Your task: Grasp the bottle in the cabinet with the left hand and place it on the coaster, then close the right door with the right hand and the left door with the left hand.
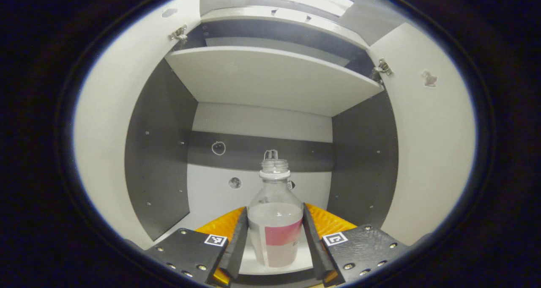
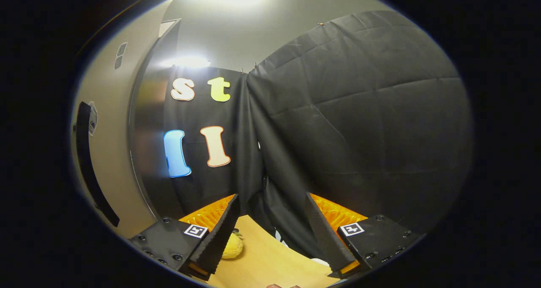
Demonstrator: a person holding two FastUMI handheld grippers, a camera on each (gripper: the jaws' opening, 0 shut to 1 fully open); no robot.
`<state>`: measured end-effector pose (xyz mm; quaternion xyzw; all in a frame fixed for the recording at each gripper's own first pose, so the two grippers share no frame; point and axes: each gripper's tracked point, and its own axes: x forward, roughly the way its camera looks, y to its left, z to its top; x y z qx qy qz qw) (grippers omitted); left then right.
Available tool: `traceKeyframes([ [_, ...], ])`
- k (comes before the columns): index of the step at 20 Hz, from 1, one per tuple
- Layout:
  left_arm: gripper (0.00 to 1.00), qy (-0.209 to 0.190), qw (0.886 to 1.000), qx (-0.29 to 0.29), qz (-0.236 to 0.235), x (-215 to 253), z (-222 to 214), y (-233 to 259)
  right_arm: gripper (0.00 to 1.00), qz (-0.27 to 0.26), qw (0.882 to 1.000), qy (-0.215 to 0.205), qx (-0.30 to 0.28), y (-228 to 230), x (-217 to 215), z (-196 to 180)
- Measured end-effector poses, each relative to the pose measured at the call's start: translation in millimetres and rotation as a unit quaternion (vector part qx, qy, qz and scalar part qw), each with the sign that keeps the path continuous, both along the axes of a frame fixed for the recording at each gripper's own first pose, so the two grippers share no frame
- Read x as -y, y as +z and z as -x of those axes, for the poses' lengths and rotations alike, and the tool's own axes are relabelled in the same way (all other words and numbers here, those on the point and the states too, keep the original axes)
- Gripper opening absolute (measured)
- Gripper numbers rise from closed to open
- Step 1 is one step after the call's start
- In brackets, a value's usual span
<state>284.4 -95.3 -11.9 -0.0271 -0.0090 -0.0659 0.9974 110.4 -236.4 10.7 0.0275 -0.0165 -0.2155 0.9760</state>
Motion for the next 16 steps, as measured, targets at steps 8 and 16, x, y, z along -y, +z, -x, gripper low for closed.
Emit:
traceKeyframes([
  [8,0.66,-0.019,1.0,-0.007,-0.024,-21.9,87.3,8.9,0.98,0.015,1.0,0.01,-0.017,2.9,-19.6,24.1],
  [16,0.67,-0.042,0.997,-0.059,0.001,-27.8,165.8,-56.0,0.97,0.028,0.999,0.02,-0.018,14.3,-38.0,47.2],
])
